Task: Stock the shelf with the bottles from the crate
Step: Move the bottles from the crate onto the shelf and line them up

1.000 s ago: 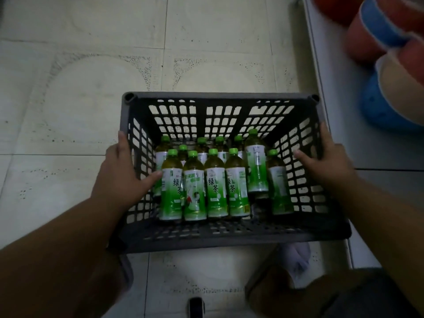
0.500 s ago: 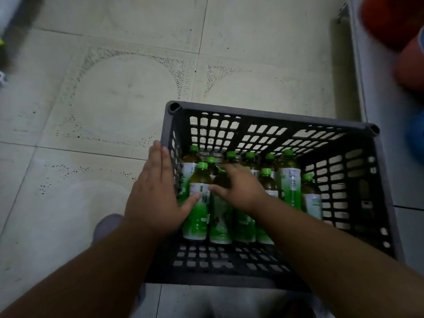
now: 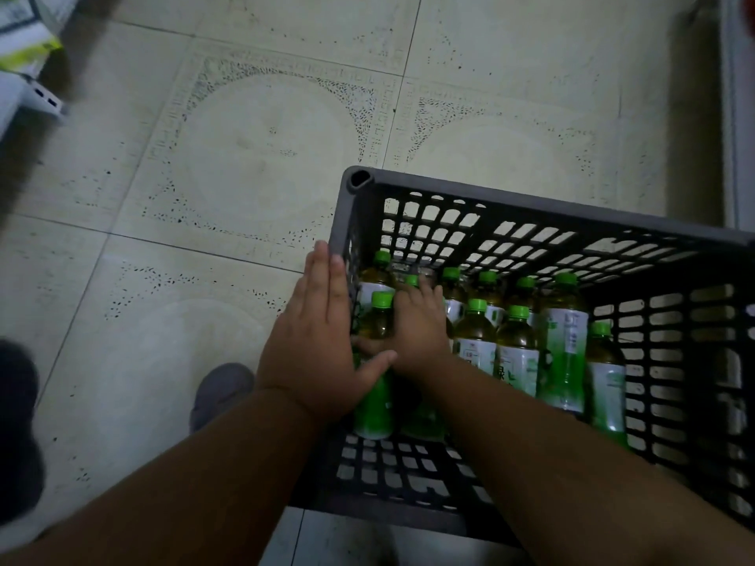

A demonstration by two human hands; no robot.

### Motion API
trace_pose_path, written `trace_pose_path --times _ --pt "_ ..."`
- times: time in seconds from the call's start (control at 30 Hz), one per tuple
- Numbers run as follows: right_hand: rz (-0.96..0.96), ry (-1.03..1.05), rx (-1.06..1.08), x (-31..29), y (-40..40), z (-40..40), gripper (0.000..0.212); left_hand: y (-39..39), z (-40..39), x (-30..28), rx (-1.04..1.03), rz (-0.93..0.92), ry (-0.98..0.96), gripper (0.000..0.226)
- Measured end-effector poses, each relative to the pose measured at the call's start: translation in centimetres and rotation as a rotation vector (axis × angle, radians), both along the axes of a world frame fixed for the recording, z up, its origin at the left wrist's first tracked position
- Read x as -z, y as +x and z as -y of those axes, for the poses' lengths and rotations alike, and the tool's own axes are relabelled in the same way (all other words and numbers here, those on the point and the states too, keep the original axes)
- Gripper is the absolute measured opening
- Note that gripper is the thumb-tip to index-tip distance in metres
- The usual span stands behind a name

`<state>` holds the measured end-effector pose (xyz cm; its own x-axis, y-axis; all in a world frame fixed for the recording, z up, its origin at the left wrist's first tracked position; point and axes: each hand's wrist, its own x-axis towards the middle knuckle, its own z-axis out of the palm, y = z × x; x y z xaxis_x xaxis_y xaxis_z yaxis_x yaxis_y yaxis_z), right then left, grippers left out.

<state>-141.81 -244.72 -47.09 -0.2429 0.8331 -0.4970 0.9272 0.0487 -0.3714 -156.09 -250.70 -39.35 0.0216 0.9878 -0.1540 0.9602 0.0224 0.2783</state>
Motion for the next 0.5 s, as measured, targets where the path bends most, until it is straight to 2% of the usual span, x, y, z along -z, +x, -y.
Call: trace_pose_path --times 0.07,0.17,0.23,0.5 --pt "-0.177 0.001 0.186 -0.7 0.6 1.9 0.093 0.0 0.0 -0.1 0.004 0.015 -0.014 0.121" --pt "-0.501 -0.143 0.51 -2.3 1.2 3.1 0.059 0.0 -0.1 -0.4 0.007 0.025 -0.045 0.122" --pt "-0.627 -0.157 0.574 -3.6 1.4 3.0 0.056 0.0 -0.2 -0.9 0.002 0.016 -0.06 0.123" --pt "-0.587 0.098 0.496 -11.9 4.6 1.9 0.05 0.0 -0.3 -3.8 0.072 -0.083 -0.207 0.139"
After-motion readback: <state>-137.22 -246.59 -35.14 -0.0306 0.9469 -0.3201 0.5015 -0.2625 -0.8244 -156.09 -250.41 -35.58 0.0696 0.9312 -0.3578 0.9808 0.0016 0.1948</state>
